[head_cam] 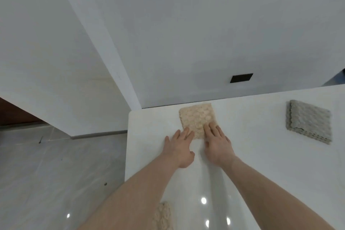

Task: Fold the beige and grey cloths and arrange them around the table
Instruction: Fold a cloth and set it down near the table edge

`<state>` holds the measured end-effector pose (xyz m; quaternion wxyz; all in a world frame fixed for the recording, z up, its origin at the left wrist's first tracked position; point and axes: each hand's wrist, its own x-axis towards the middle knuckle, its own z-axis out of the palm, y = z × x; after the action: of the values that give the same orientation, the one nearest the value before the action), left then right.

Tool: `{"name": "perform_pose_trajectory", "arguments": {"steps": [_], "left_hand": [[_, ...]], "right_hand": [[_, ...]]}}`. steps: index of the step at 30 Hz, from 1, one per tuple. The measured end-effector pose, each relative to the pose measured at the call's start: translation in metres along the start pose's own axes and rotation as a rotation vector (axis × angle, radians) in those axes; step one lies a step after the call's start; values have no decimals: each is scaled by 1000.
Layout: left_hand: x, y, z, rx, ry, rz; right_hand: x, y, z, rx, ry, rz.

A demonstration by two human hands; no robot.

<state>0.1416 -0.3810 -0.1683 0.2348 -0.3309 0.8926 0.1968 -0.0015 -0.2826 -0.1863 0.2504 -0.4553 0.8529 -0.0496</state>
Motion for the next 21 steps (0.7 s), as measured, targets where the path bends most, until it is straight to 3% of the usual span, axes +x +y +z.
{"name": "perform_pose_trajectory", "arguments": {"steps": [3, 7, 9, 21], "left_hand": [[-4, 10, -15, -11, -7, -18], [-43, 13, -10, -130, 223, 55], [-72, 15, -5, -194, 254, 94], [-220, 75, 4, -216, 132, 146]], "right_hand": [[-9, -5, -14, 27, -50, 22], [-58, -9, -29, 73, 14, 5], [-92, -9, -37, 74, 14, -12], [-266, 47, -76, 198, 53, 26]]}}
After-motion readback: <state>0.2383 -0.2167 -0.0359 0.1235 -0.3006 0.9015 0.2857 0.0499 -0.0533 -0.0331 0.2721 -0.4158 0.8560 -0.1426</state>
